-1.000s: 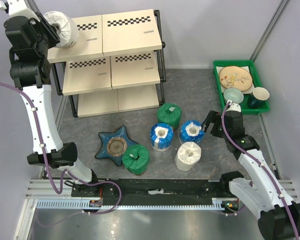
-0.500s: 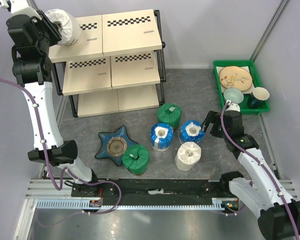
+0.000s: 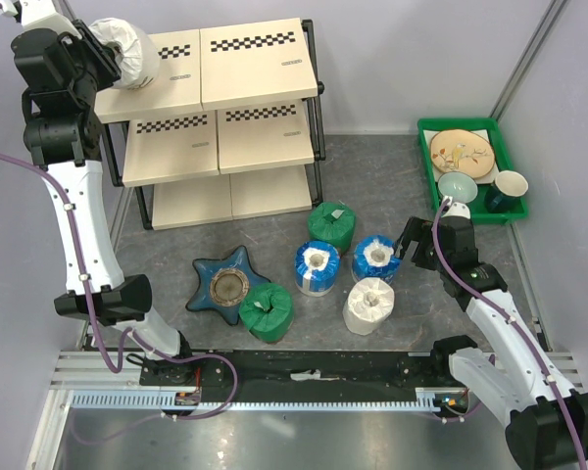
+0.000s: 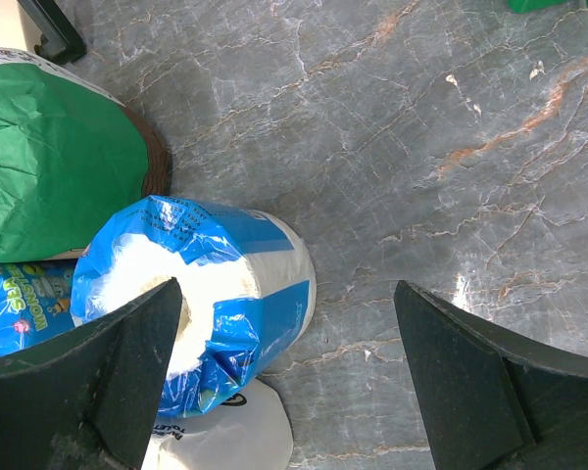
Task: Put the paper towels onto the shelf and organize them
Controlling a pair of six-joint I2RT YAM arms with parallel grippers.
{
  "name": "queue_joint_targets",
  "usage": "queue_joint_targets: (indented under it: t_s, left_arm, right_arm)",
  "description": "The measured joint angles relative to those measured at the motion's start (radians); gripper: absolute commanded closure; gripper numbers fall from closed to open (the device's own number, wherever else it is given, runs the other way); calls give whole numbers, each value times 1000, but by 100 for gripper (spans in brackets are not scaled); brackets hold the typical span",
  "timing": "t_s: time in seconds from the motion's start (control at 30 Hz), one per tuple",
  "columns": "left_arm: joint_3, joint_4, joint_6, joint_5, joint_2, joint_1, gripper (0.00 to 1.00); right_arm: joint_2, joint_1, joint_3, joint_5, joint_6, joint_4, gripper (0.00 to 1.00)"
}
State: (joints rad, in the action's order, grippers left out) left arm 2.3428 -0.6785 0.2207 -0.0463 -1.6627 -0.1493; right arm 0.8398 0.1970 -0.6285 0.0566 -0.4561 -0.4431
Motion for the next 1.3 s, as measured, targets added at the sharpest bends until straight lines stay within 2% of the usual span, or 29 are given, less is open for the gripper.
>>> queue_joint_targets:
  t_s: [0.5, 0.83, 0.97, 1.3]
  left_arm:
    - [-14, -15, 0, 20, 41, 0, 69]
    - [-34, -27, 0, 23, 59, 0, 66]
    - [-43, -21, 0, 24, 55, 0, 64]
    - [-43, -14, 0, 25, 51, 0, 48]
  right_arm:
    - [-8, 0, 7, -1, 0, 0, 2]
    - [-8, 0, 9, -1, 0, 0, 2]
    - [-9, 0, 9, -2, 0, 0, 2]
    - [-8, 0, 13, -5, 0, 0, 2]
